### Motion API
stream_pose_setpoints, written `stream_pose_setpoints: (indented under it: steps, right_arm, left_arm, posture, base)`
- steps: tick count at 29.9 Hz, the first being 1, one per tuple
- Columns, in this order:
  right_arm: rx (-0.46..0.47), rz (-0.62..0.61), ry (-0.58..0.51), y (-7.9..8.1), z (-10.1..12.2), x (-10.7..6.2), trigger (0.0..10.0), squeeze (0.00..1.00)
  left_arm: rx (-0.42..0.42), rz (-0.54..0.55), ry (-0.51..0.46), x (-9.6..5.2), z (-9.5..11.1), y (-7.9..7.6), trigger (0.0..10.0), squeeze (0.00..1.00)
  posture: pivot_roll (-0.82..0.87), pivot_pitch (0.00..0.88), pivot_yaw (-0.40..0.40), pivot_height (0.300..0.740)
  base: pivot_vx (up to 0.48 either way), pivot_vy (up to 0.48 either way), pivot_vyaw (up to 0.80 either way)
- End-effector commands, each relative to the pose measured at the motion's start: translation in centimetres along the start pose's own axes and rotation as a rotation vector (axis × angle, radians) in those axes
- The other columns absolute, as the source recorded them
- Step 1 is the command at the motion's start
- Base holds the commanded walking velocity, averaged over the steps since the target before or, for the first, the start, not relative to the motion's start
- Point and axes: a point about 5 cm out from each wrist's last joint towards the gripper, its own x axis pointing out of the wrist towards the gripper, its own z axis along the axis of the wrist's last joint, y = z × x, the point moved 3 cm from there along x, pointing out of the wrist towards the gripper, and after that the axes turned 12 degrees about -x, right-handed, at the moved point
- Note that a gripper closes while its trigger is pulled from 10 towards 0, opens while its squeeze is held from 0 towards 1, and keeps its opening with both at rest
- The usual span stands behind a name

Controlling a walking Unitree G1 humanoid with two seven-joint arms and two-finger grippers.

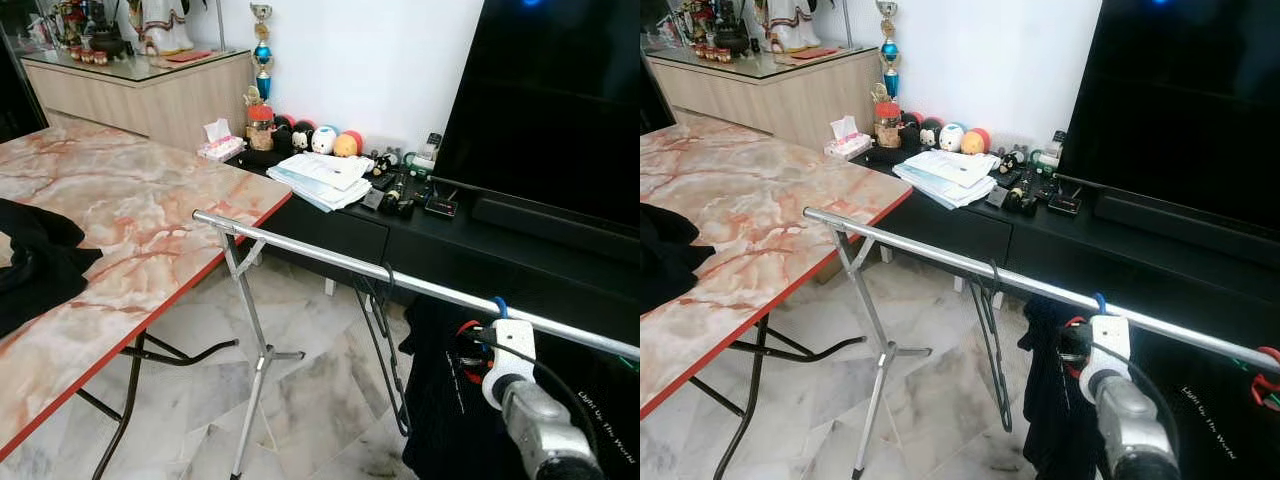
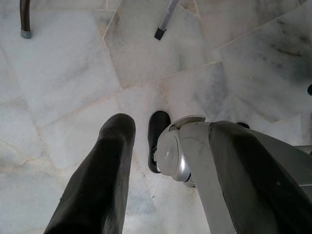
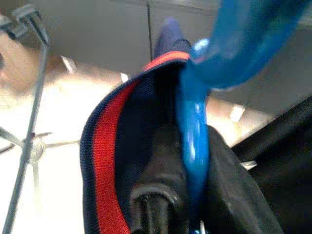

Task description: Hang hanger

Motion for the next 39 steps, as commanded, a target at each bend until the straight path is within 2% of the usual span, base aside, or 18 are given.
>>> stream_pose_setpoints:
  steps: [1,3,6,11,16,18,23,27,31,33,36,37,38,39]
  right_arm:
    - [0.034,-0.046,-0.063,0.1,0.5,-0.4,0.0,0.00]
    - [0.071,-0.088,-0.120,0.6,0.4,-1.1,0.0,0.00]
    - [0.142,-0.169,-0.166,0.5,-0.6,-2.5,0.0,0.00]
    - [0.164,-0.228,-0.175,-0.1,-1.7,-3.7,0.0,0.00]
    - [0.194,-0.279,-0.241,-0.8,-1.1,-4.6,0.0,0.00]
    - [0.201,-0.290,-0.287,-1.1,-0.1,-4.6,0.0,0.00]
    - [0.206,-0.284,-0.329,-1.0,1.0,-4.5,0.0,0.00]
    - [0.199,-0.291,-0.351,-0.7,1.0,-5.1,0.0,0.00]
    - [0.190,-0.314,-0.327,-0.6,0.0,-5.8,0.0,0.00]
    - [0.168,-0.359,-0.278,-0.9,-1.6,-6.6,0.0,0.00]
    - [0.169,-0.378,-0.226,-0.9,-3.0,-6.9,0.0,0.00]
    - [0.236,-0.423,-0.170,-1.3,-4.3,-7.1,0.0,0.00]
    - [0.236,-0.423,-0.170,-1.3,-4.3,-7.1,0.0,0.00]
    - [0.302,-0.480,-0.126,-1.8,-5.3,-7.2,0.0,0.00]
  left_arm:
    - [-0.006,0.005,0.021,-0.1,-0.6,0.1,10.0,0.00]
    - [-0.003,0.004,0.025,-0.1,-0.7,0.1,10.0,0.00]
    - [-0.004,0.005,0.025,-0.1,-0.7,0.1,10.0,0.00]
    - [0.011,0.005,0.028,-0.1,-0.6,0.3,10.0,0.00]
    - [0.020,0.006,0.028,-0.2,-0.5,0.5,10.0,0.00]
    - [0.022,0.006,0.025,-0.2,-0.4,0.6,10.0,0.00]
    - [0.026,0.006,0.023,-0.2,-0.3,0.7,10.0,0.00]
    - [0.029,0.007,0.025,-0.2,-0.4,0.8,10.0,0.00]
    - [0.033,0.007,0.029,-0.3,-0.5,0.8,10.0,0.00]
    - [0.033,0.006,0.032,-0.3,-0.6,0.7,10.0,0.00]
    - [0.038,0.005,0.035,-0.3,-0.7,0.7,10.0,0.00]
    - [0.044,0.004,0.037,-0.3,-0.7,0.8,10.0,0.00]
    - [0.044,0.004,0.037,-0.3,-0.7,0.8,10.0,0.00]
    - [0.046,0.004,0.038,-0.3,-0.8,0.8,10.0,0.00]
  posture:
    - [0.11,0.000,-0.040,0.740]
    - [0.11,0.000,-0.039,0.740]
    - [0.11,0.000,-0.040,0.740]
    - [0.08,0.000,-0.017,0.740]
    - [0.08,0.000,-0.008,0.740]
    - [0.08,0.000,-0.005,0.740]
    - [0.08,0.000,-0.008,0.740]
    - [0.08,0.000,-0.007,0.740]
    - [0.08,0.000,-0.008,0.740]
    - [0.08,0.000,-0.009,0.740]
    - [0.08,0.000,-0.006,0.740]
    - [0.08,0.000,-0.003,0.740]
    - [0.08,0.000,-0.003,0.740]
    - [0.08,0.000,0.000,0.740]
  base:
    - [0.000,0.000,0.00]
    - [0.000,0.000,0.00]
    - [0.000,0.000,0.00]
    - [0.000,0.000,0.00]
    - [0.000,0.000,0.00]
    - [0.000,0.000,0.00]
    - [0.000,0.000,0.00]
    - [0.000,0.000,0.00]
    - [0.000,0.000,0.00]
    - [0.000,0.000,0.00]
    - [0.000,0.000,0.00]
    - [0.000,0.000,0.00]
    - [0.000,0.000,0.00]
    - [0.000,0.000,0.00]
